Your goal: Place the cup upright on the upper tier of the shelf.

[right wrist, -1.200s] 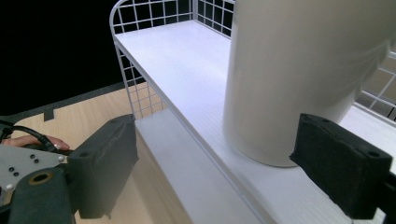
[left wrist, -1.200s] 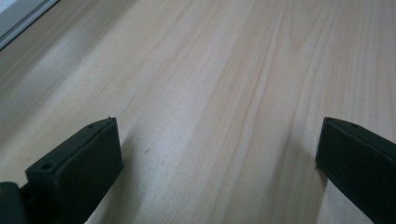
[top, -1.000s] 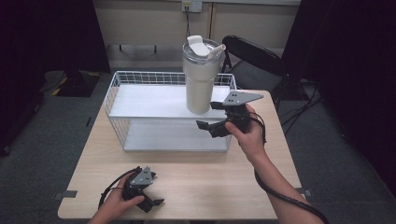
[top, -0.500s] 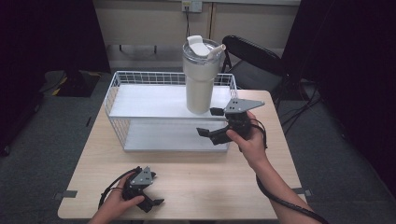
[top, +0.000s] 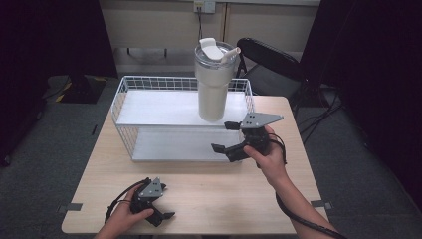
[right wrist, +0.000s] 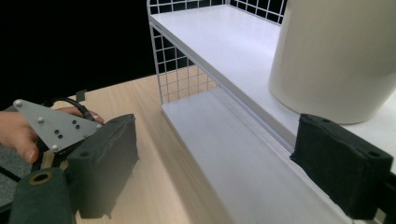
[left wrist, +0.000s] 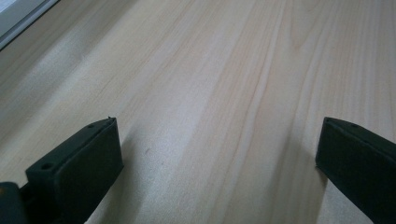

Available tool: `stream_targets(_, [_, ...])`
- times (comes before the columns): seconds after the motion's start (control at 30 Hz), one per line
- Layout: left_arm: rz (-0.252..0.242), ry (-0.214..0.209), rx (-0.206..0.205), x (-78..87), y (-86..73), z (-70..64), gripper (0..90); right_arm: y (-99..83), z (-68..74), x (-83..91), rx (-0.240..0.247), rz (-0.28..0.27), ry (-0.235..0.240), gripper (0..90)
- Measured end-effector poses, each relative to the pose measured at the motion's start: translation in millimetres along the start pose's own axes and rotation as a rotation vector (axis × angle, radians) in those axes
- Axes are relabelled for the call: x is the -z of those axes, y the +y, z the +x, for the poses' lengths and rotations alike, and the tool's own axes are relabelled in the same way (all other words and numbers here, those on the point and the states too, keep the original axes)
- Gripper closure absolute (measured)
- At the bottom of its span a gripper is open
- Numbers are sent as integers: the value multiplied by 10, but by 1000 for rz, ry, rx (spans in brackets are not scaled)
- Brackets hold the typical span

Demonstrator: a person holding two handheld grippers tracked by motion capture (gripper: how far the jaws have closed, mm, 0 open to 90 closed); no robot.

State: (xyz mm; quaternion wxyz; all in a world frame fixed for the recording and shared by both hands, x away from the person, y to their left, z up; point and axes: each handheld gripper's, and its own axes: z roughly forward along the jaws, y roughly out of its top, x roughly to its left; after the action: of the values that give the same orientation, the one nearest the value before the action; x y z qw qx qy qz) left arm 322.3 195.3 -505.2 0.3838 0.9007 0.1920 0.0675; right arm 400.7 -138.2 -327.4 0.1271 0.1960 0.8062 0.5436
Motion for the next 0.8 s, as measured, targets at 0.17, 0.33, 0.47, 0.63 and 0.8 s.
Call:
stream_targets(0.17, [0, 0, 0, 0, 0, 0, 0, -52, 18, 22, 1, 3, 11, 131])
stream_targets(0.33, [0, 0, 0, 0, 0, 0, 0, -121, 42, 40, 4, 9, 19, 131])
stream_targets(0.47, [0, 0, 0, 0, 0, 0, 0, -185, 55, 53, 3, 15, 25, 131])
stream_targets(0.63, [0, 0, 0, 0, 0, 0, 0, -272, 68, 75, -1, 20, 33, 131])
stream_targets(0.8, [0, 0, 0, 0, 0, 0, 0, -370, 77, 103, -1, 29, 38, 131])
